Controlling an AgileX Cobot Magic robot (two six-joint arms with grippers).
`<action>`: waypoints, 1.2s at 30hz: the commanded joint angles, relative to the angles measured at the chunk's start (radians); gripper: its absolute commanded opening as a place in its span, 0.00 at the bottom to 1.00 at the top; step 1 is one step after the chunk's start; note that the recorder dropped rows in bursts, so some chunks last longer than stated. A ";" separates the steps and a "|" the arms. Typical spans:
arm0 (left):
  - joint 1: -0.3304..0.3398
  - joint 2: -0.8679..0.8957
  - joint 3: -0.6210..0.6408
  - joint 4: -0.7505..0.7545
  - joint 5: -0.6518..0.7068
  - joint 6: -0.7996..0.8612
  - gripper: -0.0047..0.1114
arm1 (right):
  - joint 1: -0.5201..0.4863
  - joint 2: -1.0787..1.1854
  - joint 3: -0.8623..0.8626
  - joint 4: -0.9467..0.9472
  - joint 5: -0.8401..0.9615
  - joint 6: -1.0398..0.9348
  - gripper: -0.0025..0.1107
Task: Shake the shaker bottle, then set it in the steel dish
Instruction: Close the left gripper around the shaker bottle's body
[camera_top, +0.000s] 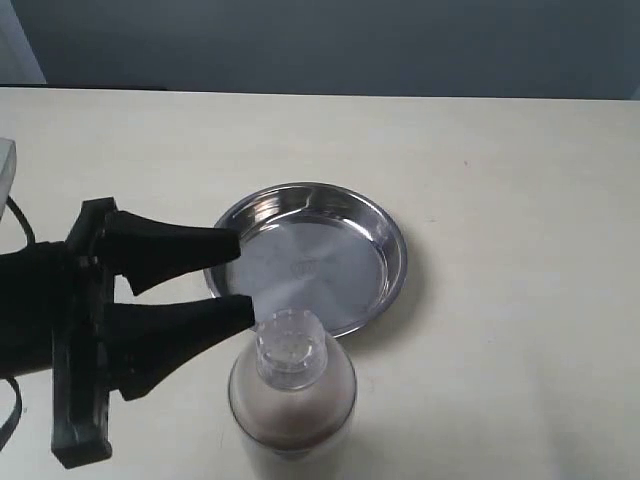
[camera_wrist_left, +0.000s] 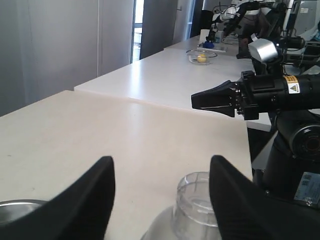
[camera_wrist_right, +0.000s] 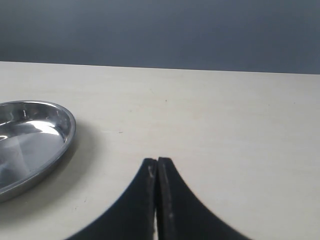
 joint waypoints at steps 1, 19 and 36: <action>-0.024 0.000 -0.007 -0.019 -0.011 0.009 0.52 | 0.004 -0.004 0.001 -0.001 -0.014 0.000 0.02; -0.139 0.000 -0.021 0.005 -0.011 0.018 0.95 | 0.004 -0.004 0.001 -0.001 -0.014 0.000 0.02; -0.184 0.258 -0.092 0.020 -0.011 0.196 0.95 | 0.004 -0.004 0.001 -0.001 -0.014 0.000 0.02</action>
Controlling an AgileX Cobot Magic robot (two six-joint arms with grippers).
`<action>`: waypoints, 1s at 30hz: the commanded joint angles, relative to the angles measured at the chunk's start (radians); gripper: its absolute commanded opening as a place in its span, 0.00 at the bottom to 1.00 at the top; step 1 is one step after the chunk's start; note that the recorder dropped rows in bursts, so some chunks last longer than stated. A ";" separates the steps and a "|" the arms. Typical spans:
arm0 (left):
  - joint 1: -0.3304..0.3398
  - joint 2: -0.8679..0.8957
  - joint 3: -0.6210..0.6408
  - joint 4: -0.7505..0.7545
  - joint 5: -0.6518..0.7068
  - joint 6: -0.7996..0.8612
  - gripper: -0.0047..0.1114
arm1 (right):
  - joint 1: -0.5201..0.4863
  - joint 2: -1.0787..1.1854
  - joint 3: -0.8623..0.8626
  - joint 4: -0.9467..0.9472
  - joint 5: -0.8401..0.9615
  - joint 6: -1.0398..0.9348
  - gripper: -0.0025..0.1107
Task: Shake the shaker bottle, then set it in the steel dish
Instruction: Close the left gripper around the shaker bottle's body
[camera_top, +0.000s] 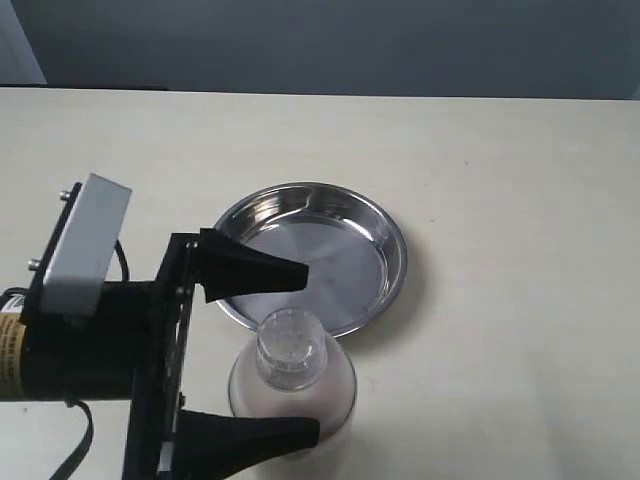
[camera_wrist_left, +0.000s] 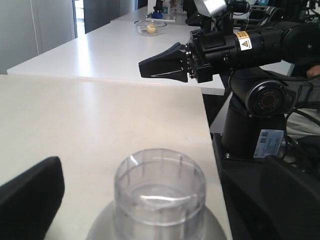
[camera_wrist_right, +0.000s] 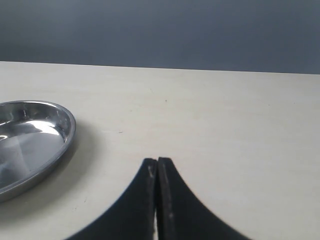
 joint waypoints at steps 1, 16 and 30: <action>-0.004 0.063 -0.027 0.003 -0.007 0.049 0.95 | 0.004 -0.004 0.001 -0.001 -0.014 0.000 0.02; -0.004 0.194 -0.027 0.017 -0.007 0.141 0.94 | 0.004 -0.004 0.001 -0.001 -0.014 0.000 0.02; 0.001 0.270 -0.001 -0.051 -0.007 0.195 0.91 | 0.004 -0.004 0.001 -0.001 -0.014 0.000 0.02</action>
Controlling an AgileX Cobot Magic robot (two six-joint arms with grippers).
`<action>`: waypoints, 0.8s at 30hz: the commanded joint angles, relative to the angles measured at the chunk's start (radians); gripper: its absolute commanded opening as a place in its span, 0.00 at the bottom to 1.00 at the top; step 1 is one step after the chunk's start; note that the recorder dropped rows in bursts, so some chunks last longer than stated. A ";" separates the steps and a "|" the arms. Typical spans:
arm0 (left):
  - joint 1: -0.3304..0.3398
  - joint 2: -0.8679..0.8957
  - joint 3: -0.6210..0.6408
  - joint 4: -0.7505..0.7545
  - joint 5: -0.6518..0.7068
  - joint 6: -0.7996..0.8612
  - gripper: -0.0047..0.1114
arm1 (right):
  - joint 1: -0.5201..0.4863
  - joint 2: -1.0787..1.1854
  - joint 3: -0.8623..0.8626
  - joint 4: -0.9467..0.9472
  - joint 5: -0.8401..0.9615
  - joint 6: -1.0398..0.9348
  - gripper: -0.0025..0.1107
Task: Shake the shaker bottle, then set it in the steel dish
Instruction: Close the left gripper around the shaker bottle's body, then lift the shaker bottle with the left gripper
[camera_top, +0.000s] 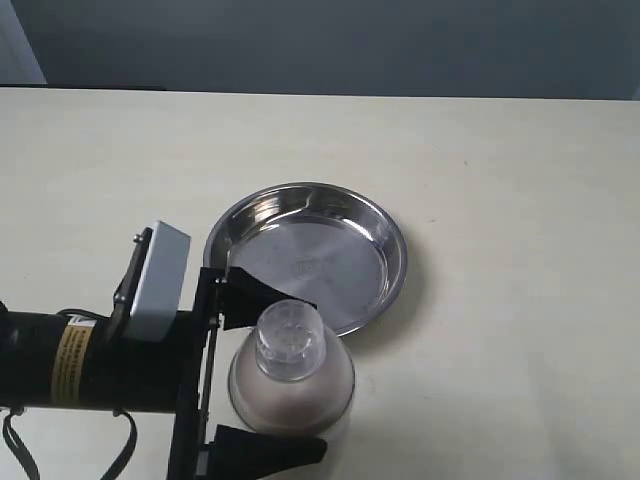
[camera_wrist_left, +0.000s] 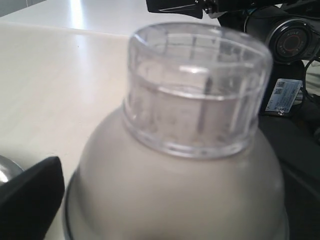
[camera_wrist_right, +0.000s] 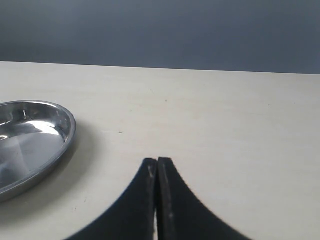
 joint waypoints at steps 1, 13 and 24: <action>0.001 0.015 0.007 -0.034 -0.001 0.017 0.90 | 0.004 -0.004 0.001 -0.001 -0.014 0.000 0.02; -0.001 0.022 0.007 -0.015 -0.001 0.013 0.79 | 0.004 -0.004 0.001 -0.001 -0.014 0.000 0.02; -0.001 0.155 0.007 -0.020 -0.001 0.037 0.79 | 0.004 -0.004 0.001 -0.001 -0.014 0.000 0.02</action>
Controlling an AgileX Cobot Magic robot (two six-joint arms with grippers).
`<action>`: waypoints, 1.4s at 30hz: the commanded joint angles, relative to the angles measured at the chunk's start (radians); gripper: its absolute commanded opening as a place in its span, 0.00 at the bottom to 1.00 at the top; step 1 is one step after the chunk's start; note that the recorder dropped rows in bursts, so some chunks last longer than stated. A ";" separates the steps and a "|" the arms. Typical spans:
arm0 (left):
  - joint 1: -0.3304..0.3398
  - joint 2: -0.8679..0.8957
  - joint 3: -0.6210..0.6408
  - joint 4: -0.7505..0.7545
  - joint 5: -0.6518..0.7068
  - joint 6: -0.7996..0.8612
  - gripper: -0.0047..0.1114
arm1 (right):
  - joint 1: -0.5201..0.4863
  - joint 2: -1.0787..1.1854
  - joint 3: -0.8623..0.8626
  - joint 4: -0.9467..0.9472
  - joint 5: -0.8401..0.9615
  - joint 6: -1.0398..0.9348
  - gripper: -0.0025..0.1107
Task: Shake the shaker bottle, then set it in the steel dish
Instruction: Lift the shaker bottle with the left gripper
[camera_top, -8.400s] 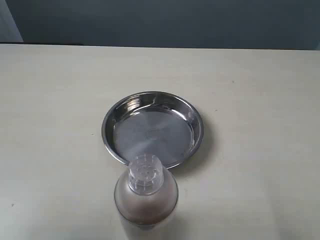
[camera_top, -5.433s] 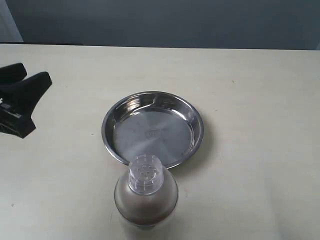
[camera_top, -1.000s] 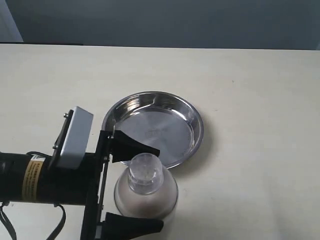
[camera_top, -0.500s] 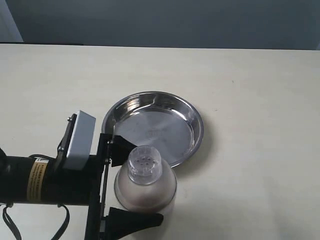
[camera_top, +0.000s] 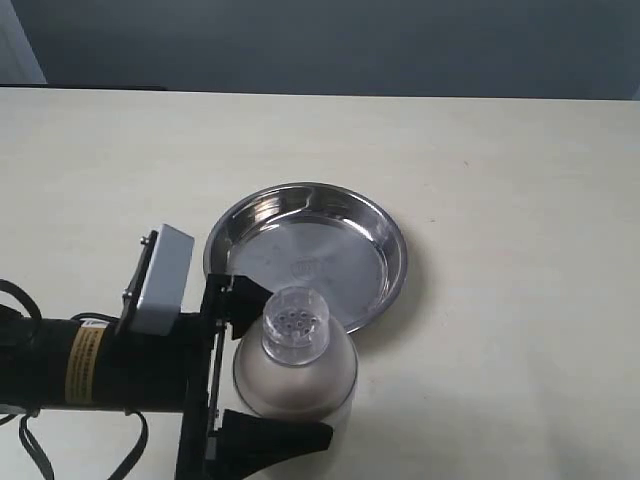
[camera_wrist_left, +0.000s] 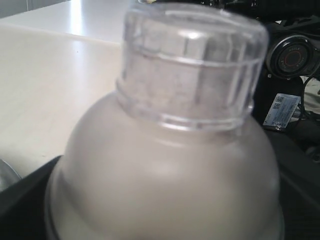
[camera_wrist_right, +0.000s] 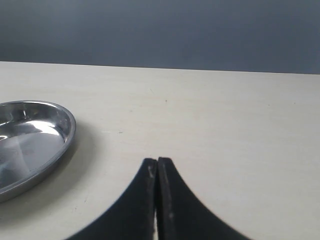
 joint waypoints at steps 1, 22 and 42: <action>-0.001 0.039 0.007 0.015 0.078 0.003 0.79 | 0.004 -0.004 0.001 -0.001 -0.014 0.000 0.02; -0.001 0.103 0.007 0.028 0.078 0.053 0.79 | 0.004 -0.004 0.001 -0.001 -0.014 0.000 0.02; -0.001 0.154 0.007 0.011 0.078 0.053 0.75 | 0.004 -0.004 0.001 -0.001 -0.014 0.000 0.02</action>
